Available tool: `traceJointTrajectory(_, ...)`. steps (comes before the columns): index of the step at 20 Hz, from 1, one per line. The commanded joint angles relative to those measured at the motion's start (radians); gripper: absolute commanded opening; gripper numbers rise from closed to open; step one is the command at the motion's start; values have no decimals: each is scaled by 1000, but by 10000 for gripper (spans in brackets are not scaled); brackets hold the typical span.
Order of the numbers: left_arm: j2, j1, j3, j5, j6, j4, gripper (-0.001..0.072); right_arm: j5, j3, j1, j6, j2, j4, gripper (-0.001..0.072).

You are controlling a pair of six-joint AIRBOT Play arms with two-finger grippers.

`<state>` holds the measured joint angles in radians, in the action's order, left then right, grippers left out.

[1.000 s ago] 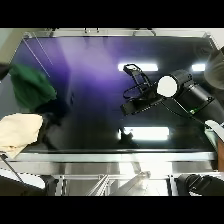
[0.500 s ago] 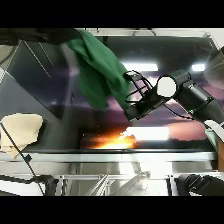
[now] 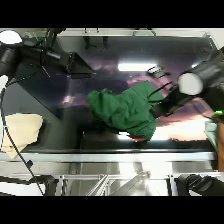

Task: Fold the shirts.

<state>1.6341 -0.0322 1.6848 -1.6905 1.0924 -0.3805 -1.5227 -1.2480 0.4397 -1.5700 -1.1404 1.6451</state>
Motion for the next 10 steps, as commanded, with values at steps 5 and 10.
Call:
traceJointTrajectory(5,-1,142,-304,31,21,-33,720,240,125,-476,-23,42,-151,343)
traceJointTrajectory(10,2,145,-452,196,8,-265,720,406,109,-640,203,-277,-546,435)
